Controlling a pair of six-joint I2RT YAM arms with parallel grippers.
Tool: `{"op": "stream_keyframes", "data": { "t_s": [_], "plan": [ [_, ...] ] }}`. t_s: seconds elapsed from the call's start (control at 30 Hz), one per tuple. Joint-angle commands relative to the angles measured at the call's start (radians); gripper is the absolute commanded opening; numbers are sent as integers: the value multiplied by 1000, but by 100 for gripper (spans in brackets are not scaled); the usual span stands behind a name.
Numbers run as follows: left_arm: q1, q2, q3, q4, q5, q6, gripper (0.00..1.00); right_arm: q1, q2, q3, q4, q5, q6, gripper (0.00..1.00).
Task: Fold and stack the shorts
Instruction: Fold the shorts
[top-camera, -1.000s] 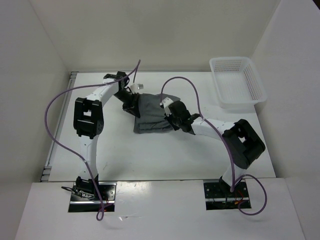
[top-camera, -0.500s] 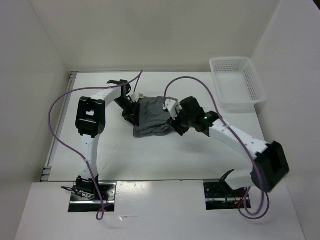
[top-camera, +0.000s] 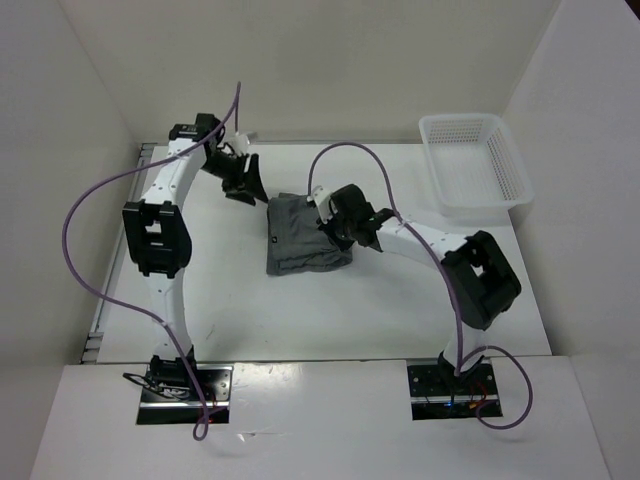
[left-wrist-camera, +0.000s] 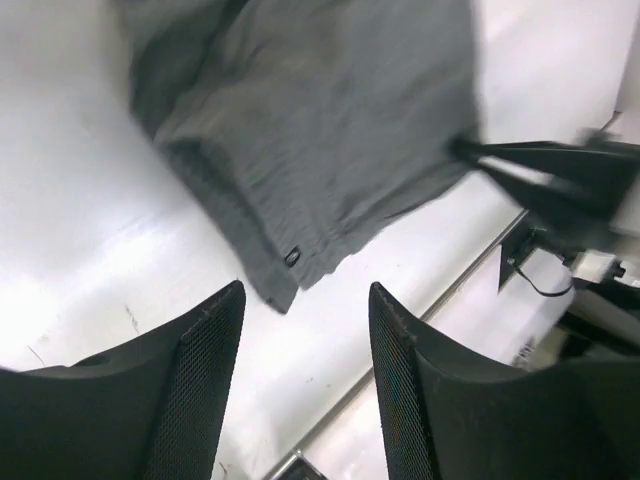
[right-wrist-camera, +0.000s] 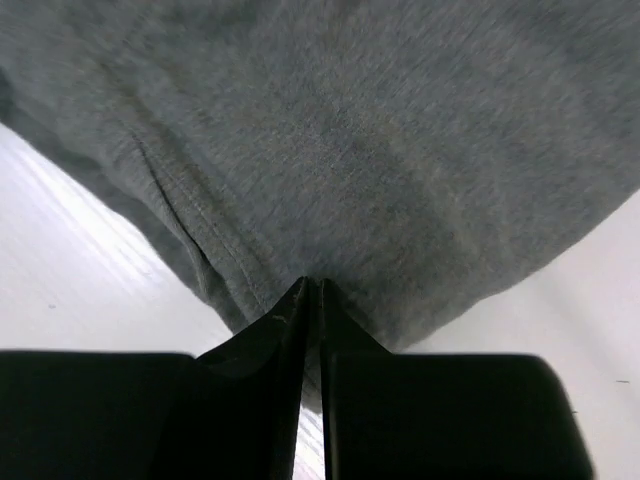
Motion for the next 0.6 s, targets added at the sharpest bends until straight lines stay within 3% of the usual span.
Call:
{"op": "stream_keyframes", "data": {
  "t_s": [0.0,0.07,0.17,0.43,0.57],
  "plan": [
    [-73,-8,143,27,86,6,60,5,37,22,58,54,-21,12],
    [-107,60,209,-6,54,6,60,19,37,4,35,63,-62,8],
    [-139,119,191,46,-30,6,60,38,37,-38,15,74,-73,7],
    [-117,258,180,158,-249,6,58,49,72,-95,38,114,-142,5],
    [-108,279,189,194,-270,6,58,49,95,-117,47,123,-182,5]
  ]
}}
